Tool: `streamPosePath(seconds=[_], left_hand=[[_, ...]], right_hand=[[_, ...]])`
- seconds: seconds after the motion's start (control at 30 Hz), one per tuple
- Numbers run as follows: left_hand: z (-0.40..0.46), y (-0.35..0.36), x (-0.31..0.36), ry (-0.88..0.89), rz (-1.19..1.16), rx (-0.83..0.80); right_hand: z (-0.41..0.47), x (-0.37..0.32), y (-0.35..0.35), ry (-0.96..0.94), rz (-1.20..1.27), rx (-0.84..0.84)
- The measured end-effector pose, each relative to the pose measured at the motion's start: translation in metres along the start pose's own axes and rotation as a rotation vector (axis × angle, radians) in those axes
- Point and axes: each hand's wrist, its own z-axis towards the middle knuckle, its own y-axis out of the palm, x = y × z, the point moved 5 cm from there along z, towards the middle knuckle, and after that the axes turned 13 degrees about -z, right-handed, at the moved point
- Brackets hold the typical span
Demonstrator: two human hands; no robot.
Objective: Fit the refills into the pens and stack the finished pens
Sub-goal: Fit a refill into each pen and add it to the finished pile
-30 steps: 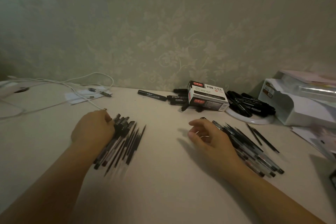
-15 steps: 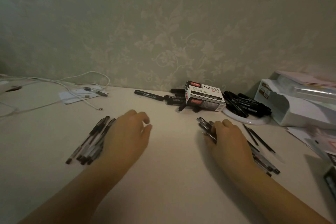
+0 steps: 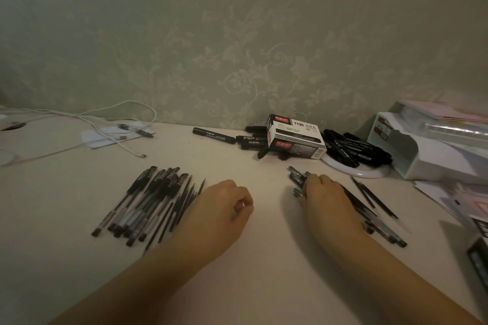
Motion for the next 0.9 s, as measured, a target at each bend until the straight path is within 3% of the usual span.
streamPosePath(seconds=[0.23, 0.3, 0.37, 0.43, 0.5, 0.63, 0.73, 0.9], left_hand=[[0.000, -0.001, 0.002, 0.019, -0.019, 0.019], [0.000, -0.002, 0.003, 0.018, -0.043, 0.038], [0.000, -0.003, 0.005, 0.006, -0.102, 0.051], [0.000, -0.004, 0.008, -0.006, -0.203, 0.042], [-0.001, -0.002, 0.012, -0.016, -0.291, 0.007], [-0.001, 0.004, 0.010, -0.075, -0.317, -0.041], [0.001, 0.005, 0.006, -0.062, -0.272, -0.042], [0.000, 0.009, 0.003, -0.051, -0.209, -0.095]], right_hand=[[0.003, -0.007, -0.016, -0.076, -0.101, 0.111], [0.004, -0.011, -0.025, -0.119, 0.016, 0.218], [0.000, -0.015, -0.035, -0.131, 0.325, 0.314], [0.000, -0.019, -0.031, -0.090, 0.699, 0.222], [0.000, -0.025, -0.019, -0.019, 1.046, 0.016], [-0.008, -0.035, 0.000, 0.045, 1.386, -0.280], [-0.012, -0.035, 0.008, 0.051, 1.496, -0.327], [-0.014, -0.037, 0.007, -0.092, 1.260, -0.270]])
